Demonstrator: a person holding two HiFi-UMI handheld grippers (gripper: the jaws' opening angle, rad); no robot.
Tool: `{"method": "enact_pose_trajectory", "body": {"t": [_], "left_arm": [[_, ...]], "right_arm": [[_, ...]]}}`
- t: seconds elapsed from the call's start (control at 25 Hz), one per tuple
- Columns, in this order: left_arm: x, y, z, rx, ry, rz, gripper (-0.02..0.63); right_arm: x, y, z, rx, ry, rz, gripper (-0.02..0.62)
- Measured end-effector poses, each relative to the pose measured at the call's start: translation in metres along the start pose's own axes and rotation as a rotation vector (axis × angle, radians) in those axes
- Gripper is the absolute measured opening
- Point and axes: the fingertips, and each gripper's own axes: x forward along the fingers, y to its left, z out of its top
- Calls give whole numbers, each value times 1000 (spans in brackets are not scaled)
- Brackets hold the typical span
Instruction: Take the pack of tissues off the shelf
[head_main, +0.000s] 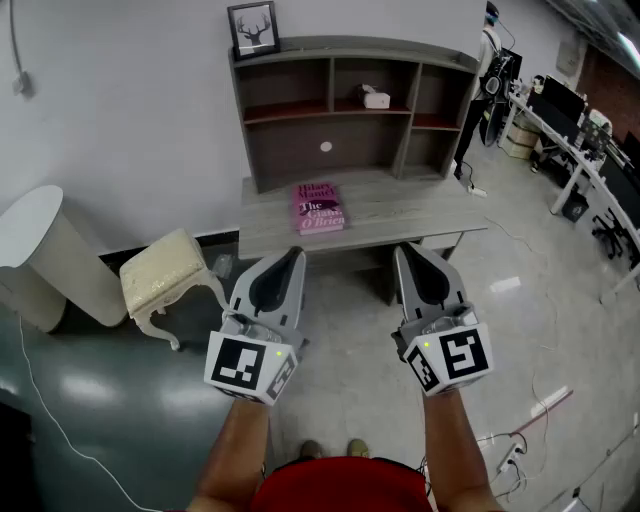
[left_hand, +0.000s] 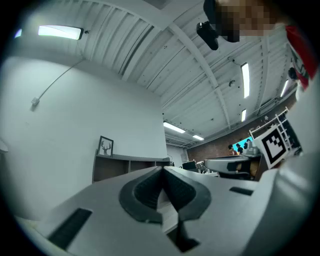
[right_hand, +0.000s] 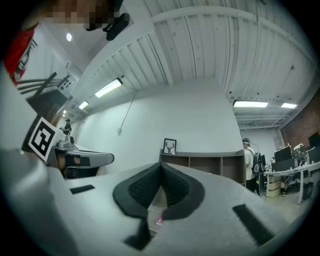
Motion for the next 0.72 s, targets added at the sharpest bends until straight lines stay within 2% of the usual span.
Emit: {"method": "enact_pose_trajectory", "body": {"t": [0.44,0.72], "left_arm": [[-15,39,3,-15,-32,-23,8],[6,61,-9,-32,-36,-34,8]], "right_arm": [[13,28,0,14,-12,-45,5],[41,21,-15,24,12,-63,5]]}}
